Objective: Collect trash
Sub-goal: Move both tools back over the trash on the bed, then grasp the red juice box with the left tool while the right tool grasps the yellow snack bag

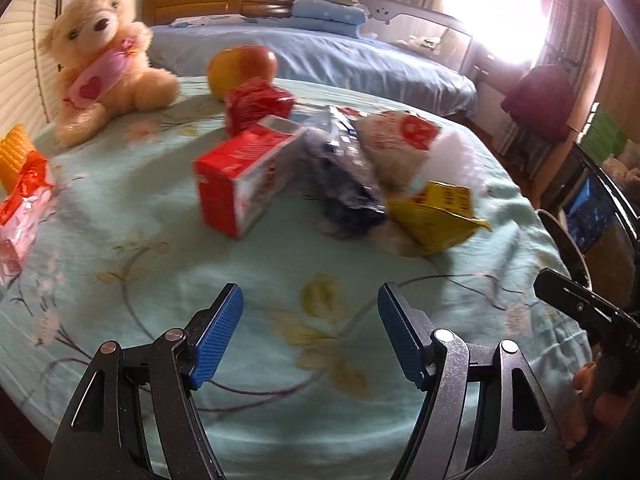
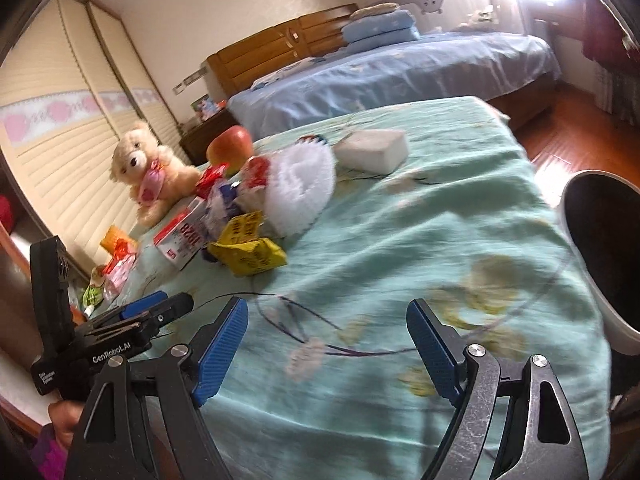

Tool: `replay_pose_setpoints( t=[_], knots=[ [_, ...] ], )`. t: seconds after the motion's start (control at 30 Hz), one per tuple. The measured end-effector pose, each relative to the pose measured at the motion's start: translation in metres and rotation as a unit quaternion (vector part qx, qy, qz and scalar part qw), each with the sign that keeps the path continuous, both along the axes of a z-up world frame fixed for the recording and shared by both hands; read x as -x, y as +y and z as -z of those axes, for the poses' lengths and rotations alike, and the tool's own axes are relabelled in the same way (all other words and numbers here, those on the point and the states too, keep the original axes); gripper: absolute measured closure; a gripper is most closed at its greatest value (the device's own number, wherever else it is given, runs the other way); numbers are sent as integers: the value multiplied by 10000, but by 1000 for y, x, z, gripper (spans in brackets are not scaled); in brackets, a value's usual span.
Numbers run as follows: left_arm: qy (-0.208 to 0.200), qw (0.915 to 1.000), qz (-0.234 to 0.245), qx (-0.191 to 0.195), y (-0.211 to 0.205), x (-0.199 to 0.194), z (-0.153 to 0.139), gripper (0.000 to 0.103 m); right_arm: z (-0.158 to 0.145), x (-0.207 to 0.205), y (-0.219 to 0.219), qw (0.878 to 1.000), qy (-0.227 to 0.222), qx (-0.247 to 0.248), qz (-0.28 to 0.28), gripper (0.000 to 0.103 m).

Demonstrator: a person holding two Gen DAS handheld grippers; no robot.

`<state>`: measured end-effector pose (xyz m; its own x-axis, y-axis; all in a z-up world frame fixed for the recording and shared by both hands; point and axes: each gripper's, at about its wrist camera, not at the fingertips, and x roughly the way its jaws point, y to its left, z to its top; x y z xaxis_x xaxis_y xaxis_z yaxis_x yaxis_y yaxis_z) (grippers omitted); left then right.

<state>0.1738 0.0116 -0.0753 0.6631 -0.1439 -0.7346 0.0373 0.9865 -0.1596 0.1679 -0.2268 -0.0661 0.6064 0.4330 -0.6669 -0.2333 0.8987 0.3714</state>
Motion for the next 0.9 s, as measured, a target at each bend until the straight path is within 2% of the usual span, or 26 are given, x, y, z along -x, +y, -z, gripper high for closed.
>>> replay_pose_setpoints(
  t=[0.3,0.47,0.6,0.73,0.8,0.83,0.87,0.9],
  knots=[
    [-2,9999,-81,-147,33,-31,-4,31,-1,-19,35,9994,-56,65,-344,20],
    [-1,9997,-109,-236,39,-49,-3,31,3,-34,51,9987,-24,136,-485,21],
    [97,9999,-86,-109,43,-61,-1,31,8,-46,57,9986,78,139,-501,21],
    [36,9999,-74,-152,39,-66,-3,31,9,-54,61,9986,113,120,-510,23],
    [14,9997,-59,-236,35,-68,-3,42,11,-57,64,9983,144,143,-542,32],
    [16,9997,-19,-238,34,-68,-2,58,11,-58,66,9982,164,142,-567,42],
    [45,9997,30,-243,32,-68,-1,69,13,-59,67,9978,190,114,-618,52],
    [60,9997,47,-251,31,-68,-1,70,13,-58,68,9977,184,94,-652,55]
  ],
)
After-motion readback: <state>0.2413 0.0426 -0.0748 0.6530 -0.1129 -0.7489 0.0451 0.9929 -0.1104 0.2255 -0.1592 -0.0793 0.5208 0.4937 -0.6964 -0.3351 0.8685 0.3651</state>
